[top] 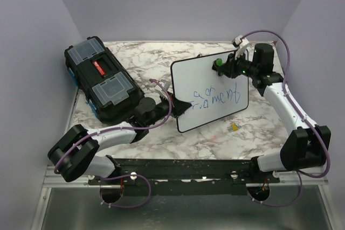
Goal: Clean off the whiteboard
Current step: Erase the whiteboard at the center of the board.
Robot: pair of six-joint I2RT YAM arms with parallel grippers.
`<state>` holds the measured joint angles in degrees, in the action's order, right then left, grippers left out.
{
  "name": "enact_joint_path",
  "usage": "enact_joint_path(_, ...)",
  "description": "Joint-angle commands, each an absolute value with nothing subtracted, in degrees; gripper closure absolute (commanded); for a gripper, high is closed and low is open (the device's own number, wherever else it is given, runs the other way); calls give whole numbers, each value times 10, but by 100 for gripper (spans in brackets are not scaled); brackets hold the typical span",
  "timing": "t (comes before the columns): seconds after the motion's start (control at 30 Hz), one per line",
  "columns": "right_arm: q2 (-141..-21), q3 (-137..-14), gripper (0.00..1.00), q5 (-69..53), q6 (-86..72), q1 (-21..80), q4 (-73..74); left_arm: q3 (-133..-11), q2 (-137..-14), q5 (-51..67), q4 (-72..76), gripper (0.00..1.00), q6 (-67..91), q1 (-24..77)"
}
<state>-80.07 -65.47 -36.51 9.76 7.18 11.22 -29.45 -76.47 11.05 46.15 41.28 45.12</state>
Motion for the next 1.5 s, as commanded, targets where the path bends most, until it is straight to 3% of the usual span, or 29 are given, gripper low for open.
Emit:
enact_joint_path(0.0,-818,-688,99,-229,65,73,64,-303,-752,157,541,100,383,461)
enact_joint_path(0.2,-786,-634,99,-249,139,66,124,-305,-756,161,544,100,381,462)
enact_joint_path(0.4,-784,-608,99,-439,215,67,218,-308,-767,166,553,100,385,461)
enact_joint_path(0.53,-787,-613,99,-495,155,70,167,-309,-772,166,555,100,388,461)
enact_joint_path(0.63,-787,-631,99,-457,84,70,100,-305,-771,164,555,100,388,461)
enact_joint_path(0.83,-804,-662,99,-253,20,68,30,-299,-765,159,553,100,387,461)
enact_joint_path(1.07,-799,-622,99,-204,75,48,60,-297,-765,162,558,100,386,462)
enact_joint_path(1.17,-775,-591,99,-266,130,48,91,-297,-765,163,559,100,385,461)
enact_joint_path(1.33,-767,-578,99,-505,242,50,205,-301,-774,165,567,100,388,462)
enact_joint_path(1.47,-777,-586,99,-541,207,54,173,-302,-780,166,570,100,392,462)
